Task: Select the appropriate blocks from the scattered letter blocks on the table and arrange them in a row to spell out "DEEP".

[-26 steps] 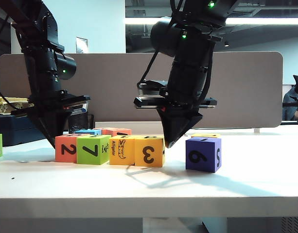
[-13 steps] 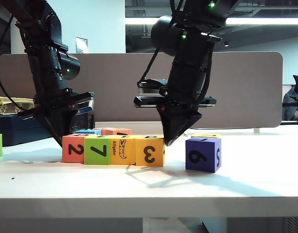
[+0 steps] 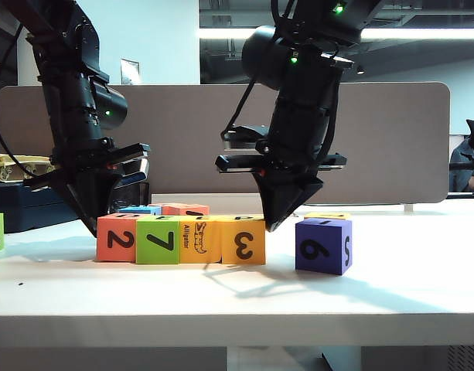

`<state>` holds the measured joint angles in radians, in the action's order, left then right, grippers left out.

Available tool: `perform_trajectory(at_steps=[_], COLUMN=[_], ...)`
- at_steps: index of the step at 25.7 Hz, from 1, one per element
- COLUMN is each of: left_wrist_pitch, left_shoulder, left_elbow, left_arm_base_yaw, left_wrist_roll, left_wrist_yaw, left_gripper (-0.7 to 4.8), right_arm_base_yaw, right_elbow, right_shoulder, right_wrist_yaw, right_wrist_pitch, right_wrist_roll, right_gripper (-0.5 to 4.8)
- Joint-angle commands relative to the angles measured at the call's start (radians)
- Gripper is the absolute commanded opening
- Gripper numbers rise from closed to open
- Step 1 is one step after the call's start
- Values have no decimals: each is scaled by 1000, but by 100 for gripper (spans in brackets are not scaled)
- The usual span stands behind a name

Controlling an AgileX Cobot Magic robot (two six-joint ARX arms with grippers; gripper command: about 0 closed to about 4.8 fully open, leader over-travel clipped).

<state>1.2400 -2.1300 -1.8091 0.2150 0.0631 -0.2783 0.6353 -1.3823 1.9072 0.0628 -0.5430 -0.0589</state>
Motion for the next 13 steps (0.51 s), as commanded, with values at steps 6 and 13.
perform_trajectory(at_steps=[6,13], left_wrist_pitch=[8,22], left_shoulder=[5,5], left_elbow=[-1,-1], left_arm_base_yaw=[24,26], left_wrist_roll=[-15,-23], left_wrist_yaw=[-39,27], left_gripper=[-6,-5], right_arm_base_yaw=[5,5], right_elbow=[-5,-5], right_shoulder=[-3,-3], right_wrist_yaw=[-18,-17], right_wrist_pitch=[29,21], right_wrist_roll=[-2,-2], right_gripper=[-2,-2])
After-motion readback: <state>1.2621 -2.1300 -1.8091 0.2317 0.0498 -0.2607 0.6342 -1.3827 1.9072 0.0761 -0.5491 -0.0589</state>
